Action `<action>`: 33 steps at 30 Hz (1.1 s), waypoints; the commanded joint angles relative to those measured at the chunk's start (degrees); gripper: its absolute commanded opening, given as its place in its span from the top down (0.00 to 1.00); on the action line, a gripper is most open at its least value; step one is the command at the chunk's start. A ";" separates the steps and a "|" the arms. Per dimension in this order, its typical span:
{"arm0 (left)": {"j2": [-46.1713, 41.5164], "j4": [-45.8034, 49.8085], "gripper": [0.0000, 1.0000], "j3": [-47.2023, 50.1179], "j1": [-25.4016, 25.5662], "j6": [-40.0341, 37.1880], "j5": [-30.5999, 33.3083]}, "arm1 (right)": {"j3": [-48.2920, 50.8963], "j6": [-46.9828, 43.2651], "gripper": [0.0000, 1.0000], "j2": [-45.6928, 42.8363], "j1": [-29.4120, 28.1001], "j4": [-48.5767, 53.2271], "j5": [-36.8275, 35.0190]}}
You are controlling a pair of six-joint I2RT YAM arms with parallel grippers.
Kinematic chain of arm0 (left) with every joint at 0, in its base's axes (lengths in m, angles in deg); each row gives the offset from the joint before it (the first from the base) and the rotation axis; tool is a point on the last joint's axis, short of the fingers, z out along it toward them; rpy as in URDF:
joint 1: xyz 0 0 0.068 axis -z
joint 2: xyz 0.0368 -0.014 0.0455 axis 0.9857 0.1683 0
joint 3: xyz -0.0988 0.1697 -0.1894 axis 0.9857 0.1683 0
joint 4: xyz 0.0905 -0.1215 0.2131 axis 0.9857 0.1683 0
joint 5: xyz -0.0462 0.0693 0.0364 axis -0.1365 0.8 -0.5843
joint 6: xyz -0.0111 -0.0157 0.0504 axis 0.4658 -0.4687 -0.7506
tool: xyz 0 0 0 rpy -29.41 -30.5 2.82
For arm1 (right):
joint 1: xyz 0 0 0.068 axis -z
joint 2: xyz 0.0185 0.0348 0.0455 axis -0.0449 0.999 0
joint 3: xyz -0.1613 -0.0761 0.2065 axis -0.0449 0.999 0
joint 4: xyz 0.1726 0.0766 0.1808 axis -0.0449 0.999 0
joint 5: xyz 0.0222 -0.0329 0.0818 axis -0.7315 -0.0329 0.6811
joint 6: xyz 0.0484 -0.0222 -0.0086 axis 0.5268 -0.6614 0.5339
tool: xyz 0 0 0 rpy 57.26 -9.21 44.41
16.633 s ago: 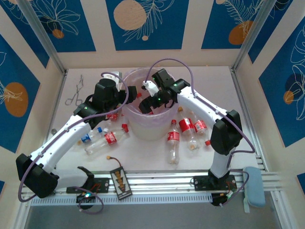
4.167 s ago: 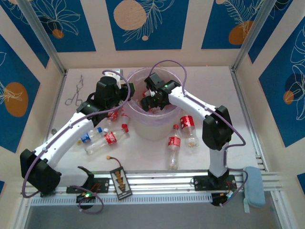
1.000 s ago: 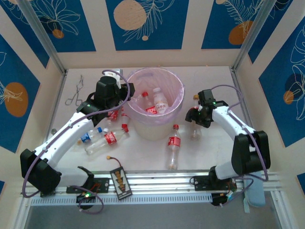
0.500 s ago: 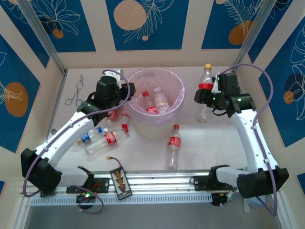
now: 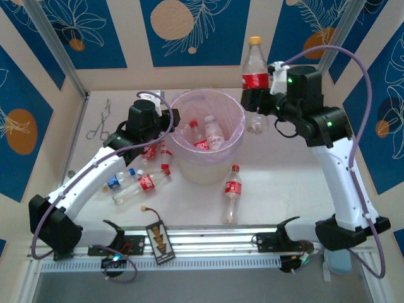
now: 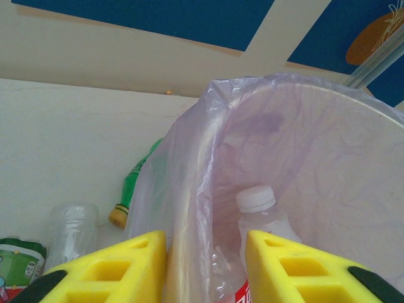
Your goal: Put the plastic bottles in the bin
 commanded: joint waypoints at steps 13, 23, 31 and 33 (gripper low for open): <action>2.16 6.49 0.69 0.43 0.05 -0.79 -1.20 | -5.77 -2.33 0.34 17.83 -9.28 -1.38 3.37; 2.10 6.25 0.69 0.54 0.07 -0.73 -1.04 | 5.96 -0.89 0.34 19.21 -9.29 -3.57 4.13; 2.26 6.22 0.69 0.45 0.07 -0.63 -1.15 | 14.59 -0.39 0.33 18.63 -9.28 -6.89 5.33; 2.19 6.30 0.69 0.38 0.11 -0.63 -1.03 | 16.01 -0.34 0.29 18.38 -9.28 -7.93 5.62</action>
